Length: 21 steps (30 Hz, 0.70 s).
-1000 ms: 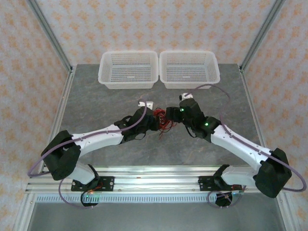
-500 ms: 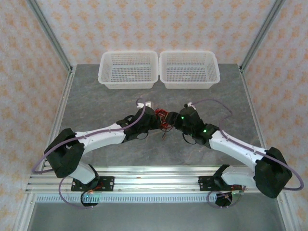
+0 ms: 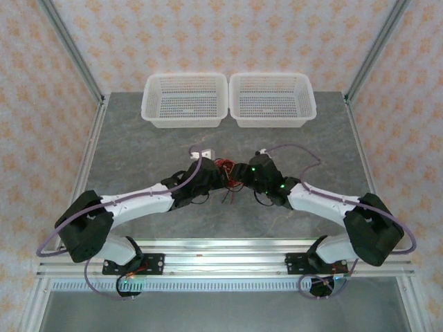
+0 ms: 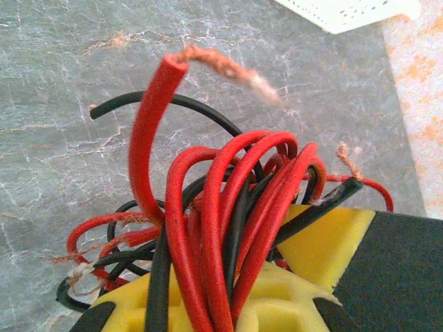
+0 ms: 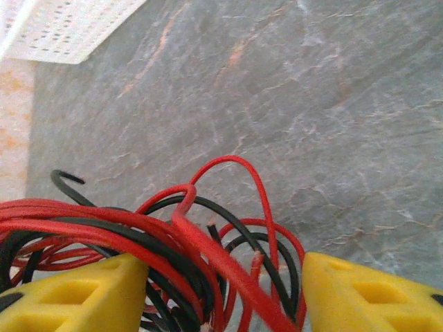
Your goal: Untangle the cables
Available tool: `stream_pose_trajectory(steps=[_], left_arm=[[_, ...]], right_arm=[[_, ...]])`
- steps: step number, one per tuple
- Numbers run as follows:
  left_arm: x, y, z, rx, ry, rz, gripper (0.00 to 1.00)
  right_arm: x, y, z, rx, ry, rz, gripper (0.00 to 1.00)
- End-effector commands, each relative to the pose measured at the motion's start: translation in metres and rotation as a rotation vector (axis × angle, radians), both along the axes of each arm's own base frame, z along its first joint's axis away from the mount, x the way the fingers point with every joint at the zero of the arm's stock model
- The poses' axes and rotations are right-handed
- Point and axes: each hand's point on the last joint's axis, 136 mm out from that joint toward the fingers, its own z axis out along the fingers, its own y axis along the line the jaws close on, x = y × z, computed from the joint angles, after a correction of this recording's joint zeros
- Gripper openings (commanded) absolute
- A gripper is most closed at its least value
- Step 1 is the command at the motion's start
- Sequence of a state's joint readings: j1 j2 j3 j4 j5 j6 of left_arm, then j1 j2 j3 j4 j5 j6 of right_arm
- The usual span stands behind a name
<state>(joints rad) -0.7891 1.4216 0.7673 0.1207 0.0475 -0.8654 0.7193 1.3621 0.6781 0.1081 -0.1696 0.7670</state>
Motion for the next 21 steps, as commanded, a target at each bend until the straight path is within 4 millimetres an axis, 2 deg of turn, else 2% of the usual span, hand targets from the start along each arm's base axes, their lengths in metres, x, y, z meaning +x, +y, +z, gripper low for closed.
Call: stream_pose_trajectory(steps=[1,5,9,14,15,18,21], left_arm=[[0.007,-0.008,0.04,-0.139,-0.103,0.003,0.0],[0.004,-0.004,0.044,-0.195,-0.128,0.013,0.0],[0.001,0.001,0.046,-0.238,-0.15,0.019,0.0],[-0.006,-0.001,0.058,-0.327,-0.189,-0.017,0.0],[-0.008,-0.002,0.06,-0.341,-0.195,-0.028,0.0],[-0.012,-0.003,0.066,-0.363,-0.204,-0.064,0.0],[-0.015,0.006,0.068,-0.339,-0.202,-0.067,0.0]], right_arm=[[-0.007,0.019,0.015,0.072,-0.07,0.113,0.62],[-0.016,0.029,0.017,0.107,-0.083,0.2,0.62],[-0.023,0.036,0.01,0.159,-0.052,0.228,0.6],[-0.023,0.047,0.002,0.203,-0.027,0.253,0.51],[-0.021,0.048,0.001,0.202,-0.026,0.254,0.47],[-0.015,0.046,-0.003,0.143,-0.038,0.243,0.26],[-0.004,0.029,-0.004,-0.001,-0.068,0.203,0.05]])
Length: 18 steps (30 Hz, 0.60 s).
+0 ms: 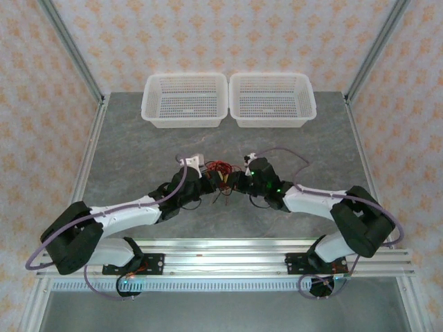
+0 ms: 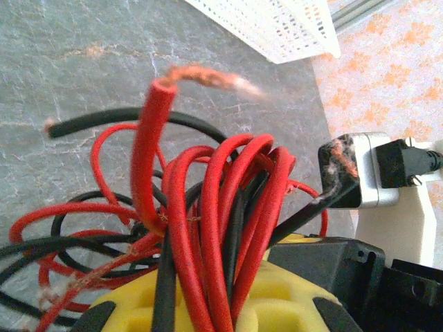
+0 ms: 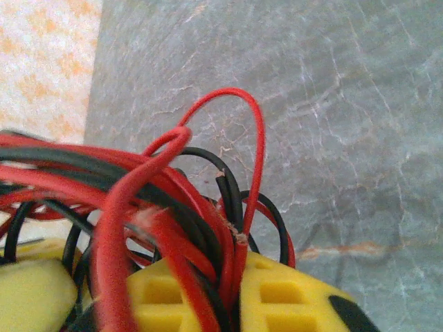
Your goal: Untangle the cables
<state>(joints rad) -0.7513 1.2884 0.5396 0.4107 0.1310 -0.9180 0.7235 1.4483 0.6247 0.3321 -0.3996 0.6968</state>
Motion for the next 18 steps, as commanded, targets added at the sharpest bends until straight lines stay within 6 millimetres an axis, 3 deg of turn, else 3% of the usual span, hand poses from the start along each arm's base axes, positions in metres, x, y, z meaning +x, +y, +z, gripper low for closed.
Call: stream_pose_trajectory(steps=[1,4,5,8,10,13,18], left_arm=[[-0.001,-0.004,0.056,-0.118,-0.121,-0.042,0.0],[-0.002,0.011,0.053,-0.052,-0.115,-0.018,0.0],[-0.002,0.014,0.052,-0.029,-0.111,-0.017,0.04],[-0.004,0.022,0.047,0.046,-0.103,-0.016,0.38],[-0.004,0.024,0.047,0.082,-0.111,-0.026,0.52],[-0.003,0.022,0.052,0.124,-0.139,-0.052,0.58],[0.0,0.008,0.06,0.184,-0.199,-0.149,0.59]], right_arm=[[0.017,-0.019,0.007,-0.171,-0.087,-0.056,0.01],[0.027,-0.044,0.017,-0.349,-0.163,-0.099,0.0],[0.03,-0.05,0.022,-0.395,-0.191,-0.104,0.0],[0.034,-0.063,0.042,-0.518,-0.298,-0.074,0.0],[0.034,-0.065,0.055,-0.57,-0.384,-0.017,0.0],[0.031,-0.064,0.072,-0.606,-0.49,0.053,0.0],[0.023,-0.053,0.094,-0.61,-0.625,0.181,0.0]])
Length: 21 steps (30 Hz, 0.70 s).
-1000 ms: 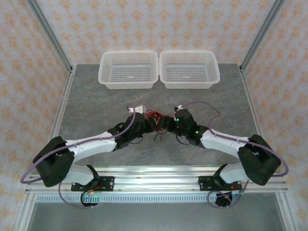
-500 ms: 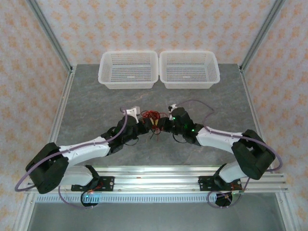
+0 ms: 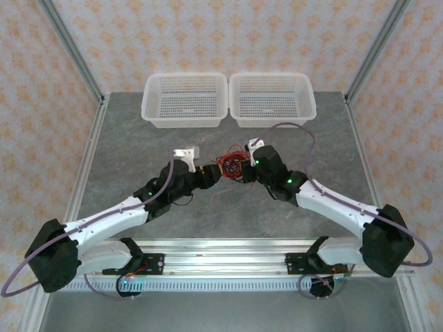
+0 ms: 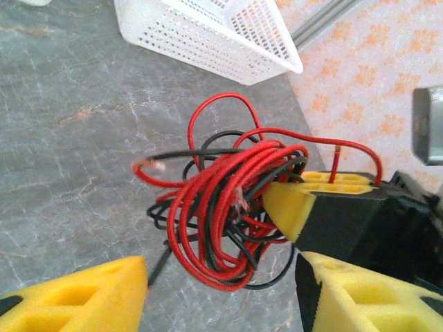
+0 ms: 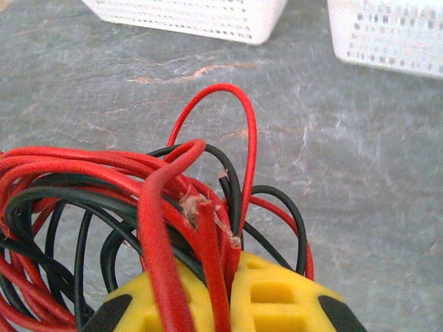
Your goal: Untangle the cables
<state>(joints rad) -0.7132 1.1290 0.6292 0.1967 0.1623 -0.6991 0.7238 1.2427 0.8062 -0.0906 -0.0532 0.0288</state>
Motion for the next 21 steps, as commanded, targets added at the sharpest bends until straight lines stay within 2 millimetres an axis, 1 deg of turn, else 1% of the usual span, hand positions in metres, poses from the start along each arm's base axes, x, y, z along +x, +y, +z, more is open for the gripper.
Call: stream_pose_trajectory(steps=[1,4,8,11,15,18,21], left_arm=[[0.004,-0.012,0.009,0.097,-0.065,-0.101,0.6],[0.006,-0.024,0.007,0.164,-0.087,-0.167,0.64],[0.013,-0.027,0.006,0.256,-0.126,-0.171,0.65],[0.021,-0.021,0.001,0.335,-0.134,-0.141,0.65],[0.03,-0.004,-0.012,0.46,-0.116,-0.07,0.65],[0.033,0.003,-0.014,0.523,-0.125,-0.044,0.64],[0.033,0.001,-0.013,0.549,-0.14,-0.055,0.58]], right_arm=[[-0.004,0.007,0.027,-0.076,-0.126,0.137,0.0],[-0.01,0.014,0.029,-0.122,-0.139,0.235,0.0],[-0.013,0.019,0.027,-0.187,-0.132,0.313,0.0],[-0.012,0.023,0.026,-0.212,-0.116,0.341,0.0],[-0.013,0.028,0.026,-0.223,-0.105,0.378,0.0],[-0.015,0.029,0.024,-0.235,-0.092,0.395,0.0],[-0.015,0.031,0.026,-0.235,-0.086,0.406,0.0]])
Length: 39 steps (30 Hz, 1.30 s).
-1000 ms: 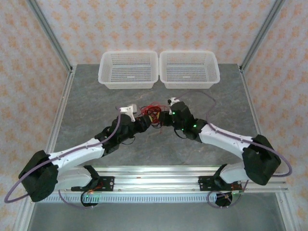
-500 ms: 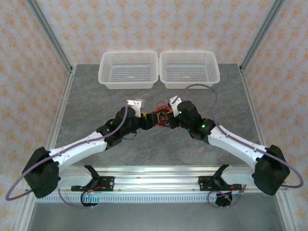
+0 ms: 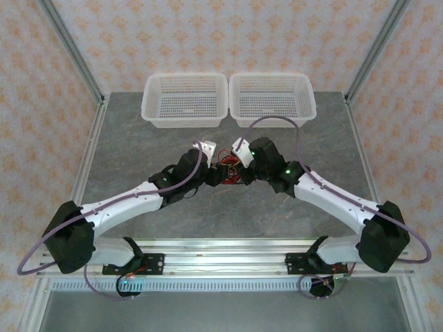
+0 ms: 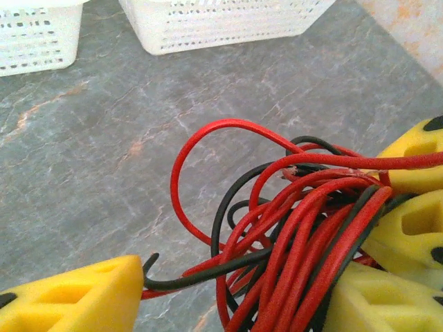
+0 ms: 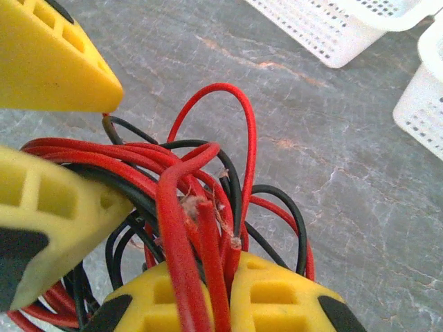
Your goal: Untangle the cables
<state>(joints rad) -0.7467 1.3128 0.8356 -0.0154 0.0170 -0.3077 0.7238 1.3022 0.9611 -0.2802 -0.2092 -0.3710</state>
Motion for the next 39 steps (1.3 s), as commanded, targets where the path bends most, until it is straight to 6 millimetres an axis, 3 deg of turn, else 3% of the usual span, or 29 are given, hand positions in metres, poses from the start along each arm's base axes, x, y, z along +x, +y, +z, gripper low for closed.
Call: stream_pose_trajectory(steps=[1,6,11,14,15,18,22,28,34,39], left_arm=[[0.008,0.006,0.003,0.099,-0.037,0.018,0.56],[0.007,-0.008,-0.012,0.097,-0.008,-0.018,0.38],[0.006,-0.013,-0.018,0.046,-0.004,-0.001,0.0],[0.009,-0.002,-0.009,0.011,-0.026,0.079,0.0],[0.01,0.003,-0.006,-0.002,-0.036,0.113,0.0],[0.01,0.012,0.003,-0.064,-0.046,0.182,0.0],[0.009,0.019,0.008,-0.185,-0.031,0.266,0.0],[0.007,0.019,0.011,-0.34,-0.014,0.314,0.0],[0.006,0.018,0.015,-0.377,-0.013,0.314,0.0],[0.003,0.021,0.02,-0.414,-0.019,0.318,0.0]], right_arm=[[-0.002,0.008,0.019,0.019,-0.021,0.047,0.0],[-0.005,0.015,0.034,0.102,-0.023,0.049,0.0],[-0.001,0.009,0.042,0.214,-0.018,-0.065,0.0],[0.01,-0.007,0.035,0.265,0.036,-0.265,0.09],[0.013,-0.014,0.03,0.286,0.064,-0.341,0.2],[0.013,-0.023,0.014,0.392,0.182,-0.519,0.39],[-0.002,-0.023,0.009,0.623,0.328,-0.614,0.64],[-0.017,-0.005,0.02,0.901,0.467,-0.576,0.68],[-0.012,0.003,0.015,0.932,0.489,-0.598,0.68],[-0.009,0.02,-0.005,0.916,0.548,-0.603,0.65]])
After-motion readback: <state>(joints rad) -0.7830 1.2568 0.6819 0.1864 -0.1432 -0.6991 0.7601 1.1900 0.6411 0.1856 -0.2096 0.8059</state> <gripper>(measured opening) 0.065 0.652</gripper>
